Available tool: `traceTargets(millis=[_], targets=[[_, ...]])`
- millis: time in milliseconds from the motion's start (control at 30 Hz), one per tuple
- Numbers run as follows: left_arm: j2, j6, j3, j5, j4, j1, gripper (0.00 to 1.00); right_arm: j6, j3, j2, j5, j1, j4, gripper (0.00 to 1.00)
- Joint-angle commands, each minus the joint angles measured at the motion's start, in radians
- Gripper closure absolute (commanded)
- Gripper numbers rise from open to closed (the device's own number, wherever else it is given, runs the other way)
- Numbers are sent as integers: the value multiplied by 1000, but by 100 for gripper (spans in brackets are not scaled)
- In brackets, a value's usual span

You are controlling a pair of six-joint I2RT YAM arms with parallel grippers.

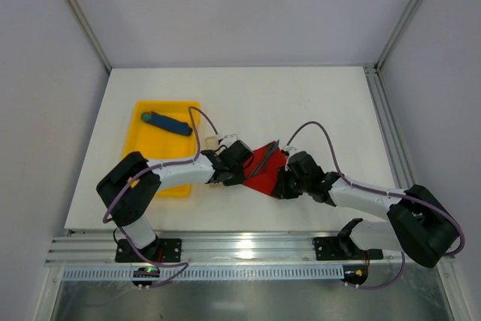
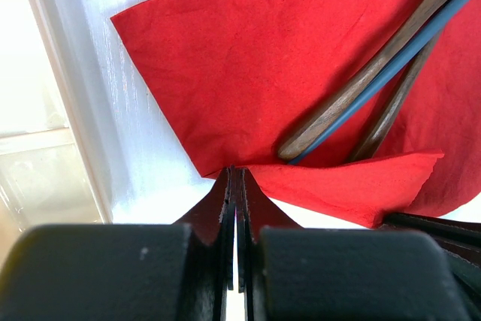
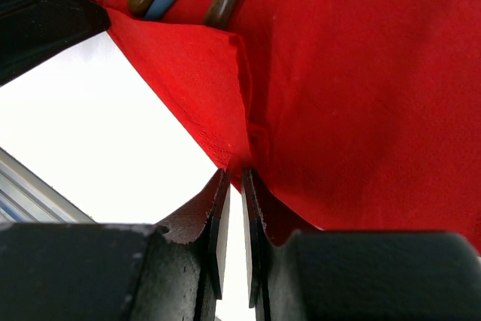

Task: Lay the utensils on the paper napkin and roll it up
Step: Roll the napkin at the center of the board.

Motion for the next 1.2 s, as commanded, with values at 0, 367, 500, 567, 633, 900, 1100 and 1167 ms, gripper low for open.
traceTargets(millis=[0,367,500,567,633,900,1100,1167], targets=[[32,-4,-2,-63,-61,9,100,3,-17,-27,28,-2,-74,80],[31,-8,-2,-67,-64,8,100,15,-9,-24,39,-2,-110,80],[25,-5,-4,-65,-65,8,100,22,-8,-37,59,-2,-136,80],[25,-5,-4,-65,-65,8,100,20,3,-55,77,-2,-155,80],[25,-5,-2,-63,-65,8,100,17,15,-67,92,0,-182,80],[33,-1,-1,-53,-55,9,100,0,69,-119,88,-3,-247,80],[31,-1,-4,-50,-52,8,100,-17,190,-122,73,0,-284,80],[28,-1,-4,-50,-52,8,100,-21,212,-106,65,0,-281,80]])
